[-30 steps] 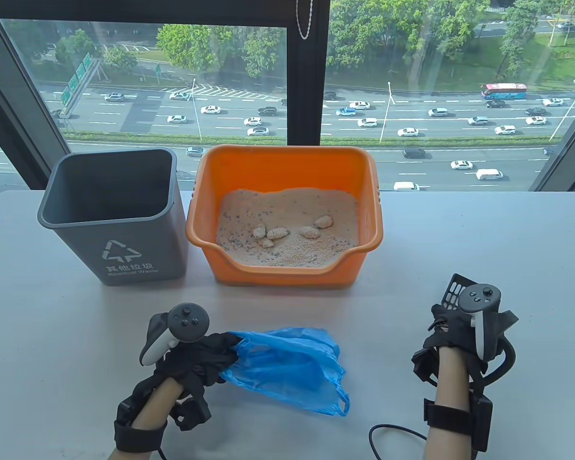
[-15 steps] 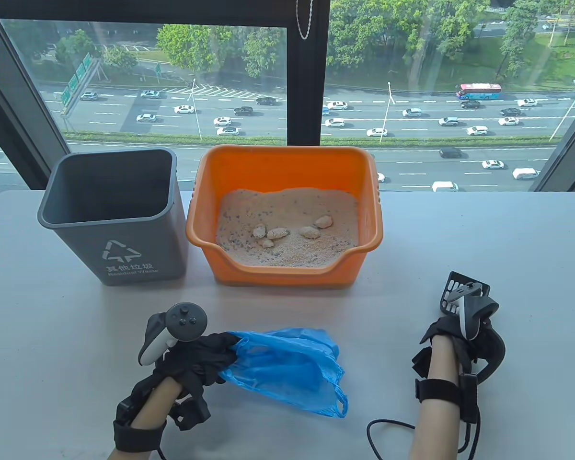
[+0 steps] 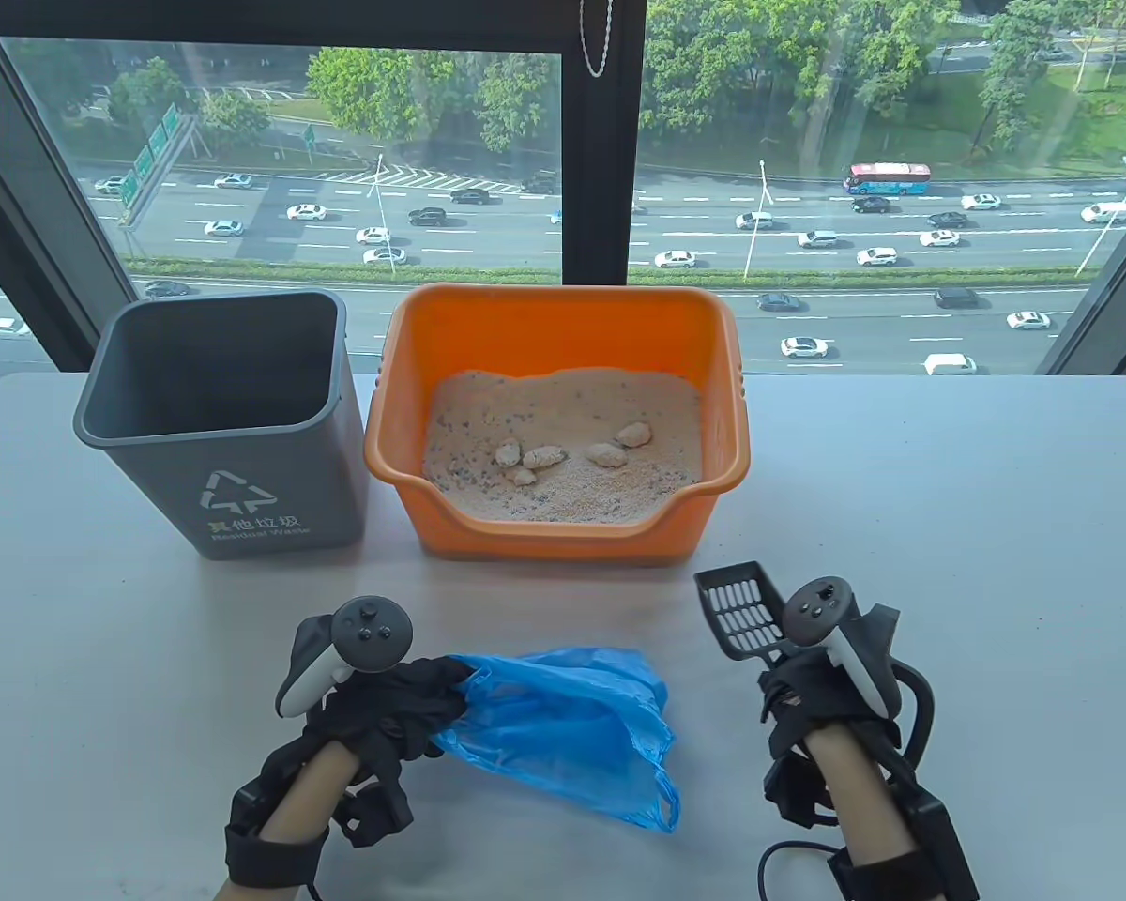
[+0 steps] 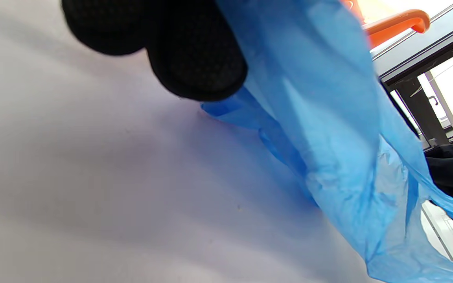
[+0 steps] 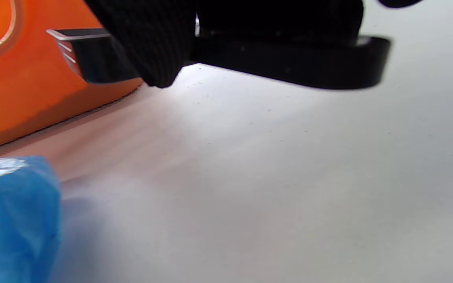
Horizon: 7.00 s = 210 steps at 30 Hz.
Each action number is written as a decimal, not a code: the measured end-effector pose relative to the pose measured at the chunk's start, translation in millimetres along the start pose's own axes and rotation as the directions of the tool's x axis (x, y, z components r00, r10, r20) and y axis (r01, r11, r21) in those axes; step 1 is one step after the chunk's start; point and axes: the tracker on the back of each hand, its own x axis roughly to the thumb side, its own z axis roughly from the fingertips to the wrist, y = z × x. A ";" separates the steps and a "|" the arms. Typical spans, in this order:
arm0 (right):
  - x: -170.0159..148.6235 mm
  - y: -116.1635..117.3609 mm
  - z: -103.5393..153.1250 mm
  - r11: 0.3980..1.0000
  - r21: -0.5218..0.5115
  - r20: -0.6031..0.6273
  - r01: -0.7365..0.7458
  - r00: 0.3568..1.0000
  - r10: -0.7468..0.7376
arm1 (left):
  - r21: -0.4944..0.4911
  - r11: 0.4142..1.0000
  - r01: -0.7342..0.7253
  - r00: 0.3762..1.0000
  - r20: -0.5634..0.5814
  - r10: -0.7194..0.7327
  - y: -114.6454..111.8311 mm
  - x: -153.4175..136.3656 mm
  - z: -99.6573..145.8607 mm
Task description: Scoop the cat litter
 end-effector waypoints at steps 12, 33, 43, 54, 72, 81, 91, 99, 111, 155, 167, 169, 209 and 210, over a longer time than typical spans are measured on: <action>155.4 -26.5 5.1 0.997 -0.077 0.263 0.029 0.965 -0.008 | -0.006 1.000 0.029 1.000 -0.008 -0.029 -5.2 1.9 -3.3; 225.4 -13.5 -124.8 0.973 -0.127 -0.209 -0.193 0.964 0.164 | -0.017 0.999 0.028 0.999 0.015 -0.028 -7.3 10.8 0.5; 224.6 -0.4 -128.3 0.939 -0.271 -0.137 -0.212 0.974 0.181 | 0.002 0.999 0.040 0.999 -0.009 -0.040 -6.5 8.5 0.7; 211.7 -0.4 -87.2 0.882 -0.471 0.076 -0.025 0.995 0.069 | 0.010 0.999 0.047 0.999 -0.001 -0.047 -6.9 10.1 0.8; 209.6 0.8 -70.5 0.864 -0.502 0.207 0.025 0.974 0.092 | 0.056 0.997 0.048 0.999 0.011 -0.048 -3.1 8.8 3.0; 212.8 -4.1 -66.1 0.816 -0.574 0.220 0.076 0.973 0.064 | 0.059 0.997 0.046 0.999 0.015 -0.047 -3.5 8.6 3.4; 201.5 -5.1 -61.7 0.822 -0.555 0.254 0.130 0.967 0.019 | 0.060 0.997 0.046 0.999 0.017 -0.047 -3.4 8.3 4.1; 191.3 -11.9 -39.7 0.827 -0.548 0.306 0.126 0.950 0.058 | 0.064 0.997 0.047 0.999 0.014 -0.048 -3.0 8.3 4.9; 131.2 -20.3 73.9 0.934 -0.320 0.529 0.157 0.848 0.039 | 0.062 0.998 0.004 1.000 0.003 -0.004 -0.6 -0.3 3.8; 107.6 2.7 61.9 0.932 -0.029 0.563 -0.361 0.764 0.314 | -0.038 0.999 0.039 0.998 0.042 -0.037 -22.1 18.5 0.6; 96.7 -49.3 89.0 0.963 -0.054 0.562 -0.265 0.789 0.248 | -0.031 0.998 0.052 0.998 0.045 -0.050 -22.2 22.5 3.1; 91.4 -61.7 90.5 0.983 -0.056 0.577 -0.172 0.798 0.173 | -0.033 0.998 0.053 0.998 0.043 -0.051 -22.5 22.5 3.1; 230.8 -2.6 -146.2 0.951 -0.268 -0.215 -0.155 0.972 0.098 | -0.074 0.996 0.044 0.999 -0.014 -0.045 -23.9 15.6 -2.3; 231.0 -2.0 -143.9 0.945 -0.289 -0.209 -0.150 0.974 0.091 | -0.076 0.996 0.043 0.999 -0.018 -0.045 -24.0 14.6 -2.9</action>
